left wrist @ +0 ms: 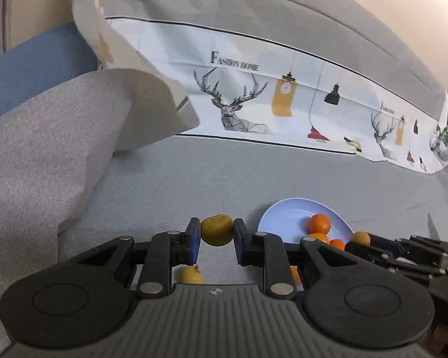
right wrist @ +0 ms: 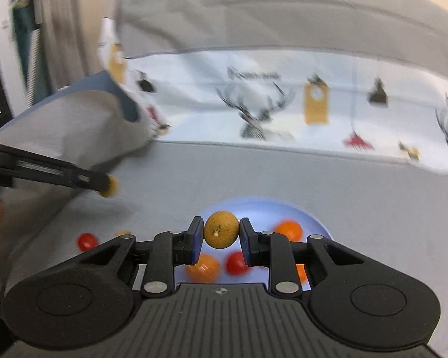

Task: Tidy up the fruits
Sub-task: 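Carry the yellow fruit in the right tool over the plate while the left tool carries its yellow fruit there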

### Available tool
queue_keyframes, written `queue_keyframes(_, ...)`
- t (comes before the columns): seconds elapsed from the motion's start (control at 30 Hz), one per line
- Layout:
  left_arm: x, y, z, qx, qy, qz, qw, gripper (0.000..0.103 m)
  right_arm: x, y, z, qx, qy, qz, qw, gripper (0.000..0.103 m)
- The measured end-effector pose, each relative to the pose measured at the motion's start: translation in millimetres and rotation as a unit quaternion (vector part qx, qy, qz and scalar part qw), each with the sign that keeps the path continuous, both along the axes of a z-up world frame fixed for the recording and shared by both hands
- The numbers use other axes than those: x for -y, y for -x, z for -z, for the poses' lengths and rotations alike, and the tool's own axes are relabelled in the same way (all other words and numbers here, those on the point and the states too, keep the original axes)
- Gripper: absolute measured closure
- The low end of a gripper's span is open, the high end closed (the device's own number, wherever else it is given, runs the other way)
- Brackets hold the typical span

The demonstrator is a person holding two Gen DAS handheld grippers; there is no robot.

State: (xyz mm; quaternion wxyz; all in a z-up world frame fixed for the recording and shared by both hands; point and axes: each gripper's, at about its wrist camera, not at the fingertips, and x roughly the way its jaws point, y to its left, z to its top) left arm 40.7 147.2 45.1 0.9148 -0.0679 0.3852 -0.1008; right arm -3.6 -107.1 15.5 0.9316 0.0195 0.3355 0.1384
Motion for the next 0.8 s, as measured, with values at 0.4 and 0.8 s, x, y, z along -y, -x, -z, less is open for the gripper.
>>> queue_keyframes(0.4,20,-16,11,0.0,-0.022,0.012,0.9997,0.077,18,-8,-2,0.008,0.007,0.051,0.999,0.076)
queue_keyframes(0.8,37,-15,15,-0.004,0.002,0.063,0.998,0.077,26,-12,1,-0.003,0.007,0.077,0.997,0.076)
